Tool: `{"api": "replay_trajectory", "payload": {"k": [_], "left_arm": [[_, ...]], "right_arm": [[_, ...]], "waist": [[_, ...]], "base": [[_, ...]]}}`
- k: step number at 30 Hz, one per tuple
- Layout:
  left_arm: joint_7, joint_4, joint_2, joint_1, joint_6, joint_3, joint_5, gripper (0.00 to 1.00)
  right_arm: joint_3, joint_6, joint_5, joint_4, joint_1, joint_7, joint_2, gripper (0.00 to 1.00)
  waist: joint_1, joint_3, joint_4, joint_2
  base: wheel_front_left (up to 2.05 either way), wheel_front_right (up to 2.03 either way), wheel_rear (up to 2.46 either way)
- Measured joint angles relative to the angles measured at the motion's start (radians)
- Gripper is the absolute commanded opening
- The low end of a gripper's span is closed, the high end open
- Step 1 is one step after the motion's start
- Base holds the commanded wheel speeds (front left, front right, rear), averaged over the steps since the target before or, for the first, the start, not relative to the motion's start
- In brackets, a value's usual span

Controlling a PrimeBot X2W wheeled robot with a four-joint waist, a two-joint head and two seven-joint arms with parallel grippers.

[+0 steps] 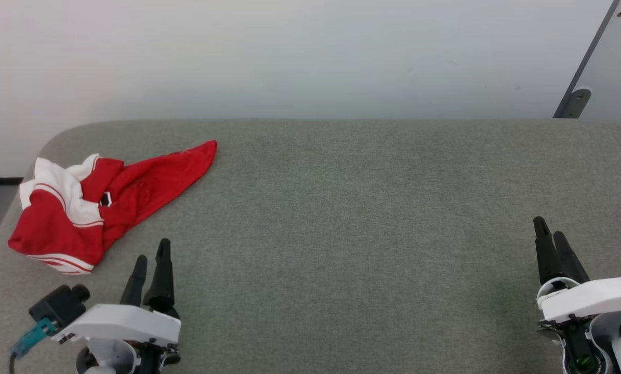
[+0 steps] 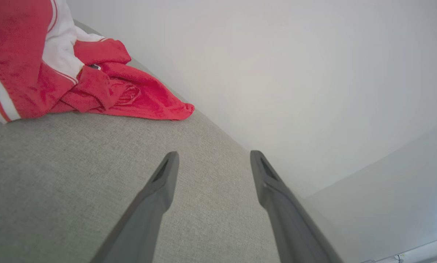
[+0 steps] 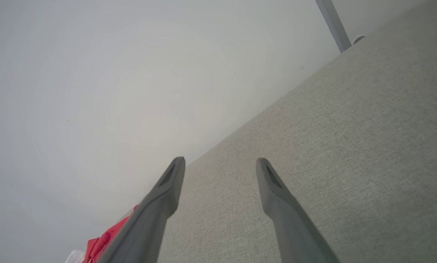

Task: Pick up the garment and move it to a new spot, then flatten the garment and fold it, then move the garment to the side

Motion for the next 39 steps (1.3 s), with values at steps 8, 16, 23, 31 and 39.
{"api": "replay_trajectory", "payload": {"k": [8,16,23,31,39], "left_arm": [[-0.026,-0.012,0.022,-0.008,0.019,-0.023,0.138,1.00],[-0.051,-0.013,0.046,-0.017,0.030,-0.045,0.245,1.00],[-0.069,-0.013,0.059,-0.023,0.051,-0.070,0.331,1.00],[-0.090,-0.006,0.074,-0.023,0.063,-0.087,0.407,1.00],[-0.109,0.008,0.079,-0.027,0.064,-0.097,0.465,1.00]], "right_arm": [[-0.015,0.000,-0.175,0.009,-0.021,-0.026,0.005,1.00],[-0.003,0.000,-0.311,0.032,-0.042,-0.051,0.007,1.00],[0.006,0.000,-0.409,0.057,-0.064,-0.069,0.002,1.00],[0.016,0.000,-0.500,0.098,-0.083,-0.090,-0.004,1.00],[0.019,0.000,-0.571,0.119,-0.094,-0.110,-0.007,1.00]], "waist": [[0.0000,0.003,-0.001,0.0000],[0.0000,0.004,-0.002,0.0000],[0.0000,0.002,-0.002,0.0000],[0.0000,-0.001,-0.005,0.0000],[-0.0001,-0.001,-0.005,0.0000]], "base": [[0.00,0.00,0.00],[0.00,0.00,0.00],[0.00,0.00,0.00],[0.00,0.00,0.00],[0.00,0.00,0.00]]}}
